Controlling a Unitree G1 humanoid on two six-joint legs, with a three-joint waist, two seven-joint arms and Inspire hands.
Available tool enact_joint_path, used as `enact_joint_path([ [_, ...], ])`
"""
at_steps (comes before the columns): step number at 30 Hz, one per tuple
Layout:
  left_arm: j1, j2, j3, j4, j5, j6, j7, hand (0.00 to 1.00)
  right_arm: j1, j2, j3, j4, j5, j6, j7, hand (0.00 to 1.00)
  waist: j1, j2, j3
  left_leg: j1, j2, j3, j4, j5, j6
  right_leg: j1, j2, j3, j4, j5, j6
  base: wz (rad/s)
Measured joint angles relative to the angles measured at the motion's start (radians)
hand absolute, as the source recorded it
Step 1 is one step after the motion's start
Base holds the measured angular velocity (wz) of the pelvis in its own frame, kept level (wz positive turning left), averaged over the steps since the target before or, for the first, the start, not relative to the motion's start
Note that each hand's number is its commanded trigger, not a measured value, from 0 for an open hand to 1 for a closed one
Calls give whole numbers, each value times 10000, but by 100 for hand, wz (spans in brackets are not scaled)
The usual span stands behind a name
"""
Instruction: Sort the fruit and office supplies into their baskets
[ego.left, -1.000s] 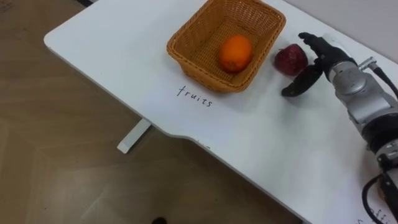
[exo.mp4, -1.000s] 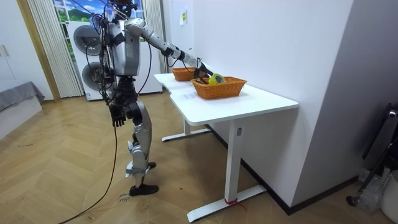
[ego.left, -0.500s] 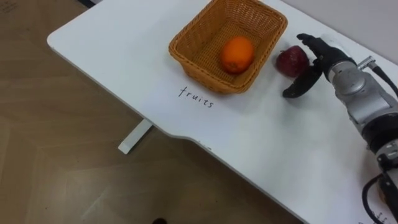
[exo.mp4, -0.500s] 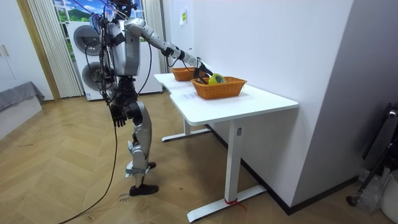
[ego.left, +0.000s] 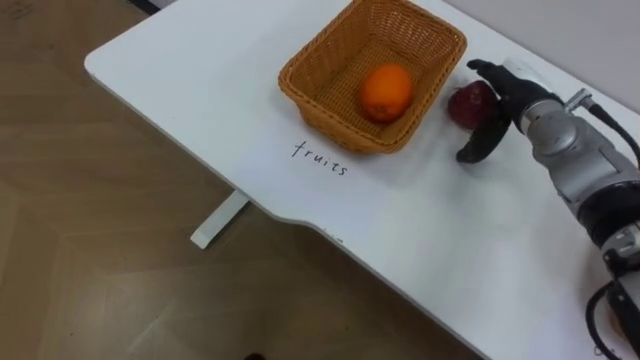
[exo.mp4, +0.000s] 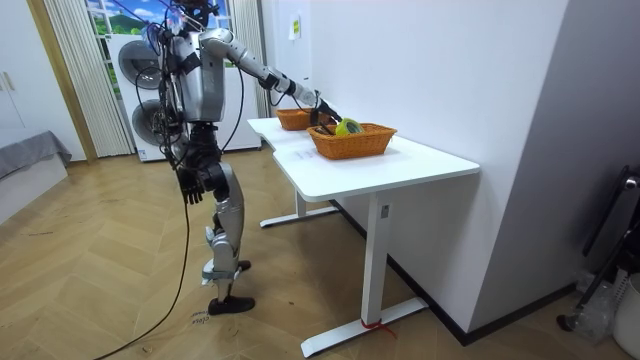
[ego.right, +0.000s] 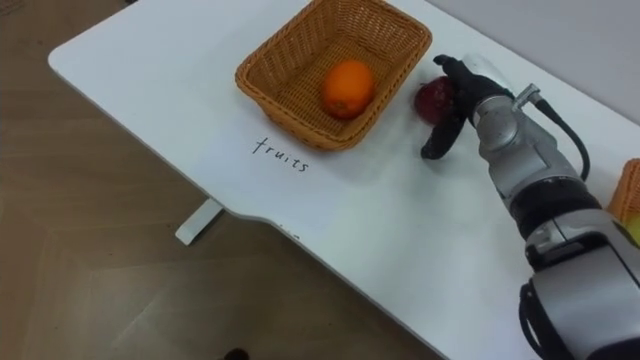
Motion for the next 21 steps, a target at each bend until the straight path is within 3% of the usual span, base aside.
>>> enact_joint_path([
  [3, -13, 24, 3, -9, 1, -1, -1, 0, -3, 0, 3, -1, -41, 0, 88, 0, 7, -52, 25, -14, -3, -3, -4, -1, 0, 0, 4, -24, -13, 0, 1, 0],
  [4, -26, 24, 2, -23, 2, -4, 0, 0, -3, 0, 4, -1, -74, 0, 102, 9, 7, -51, 34, -18, -6, -4, -8, -1, 0, -2, 4, -28, -23, 0, 1, 0],
  [5, -38, 25, 3, -42, 1, -13, 4, 0, -7, 0, 4, -10, -83, -1, 145, 100, 7, -49, 37, -23, -9, -6, -13, -1, 0, -5, 3, -33, -26, -1, 2, 0],
  [21, -40, 113, -15, -156, -16, -47, 13, 0, -8, -141, 294, 52, -242, -82, 267, 100, 33, -79, 64, 9, -29, -137, -169, 21, -36, 15, 41, -133, -178, -35, 1, 1],
])
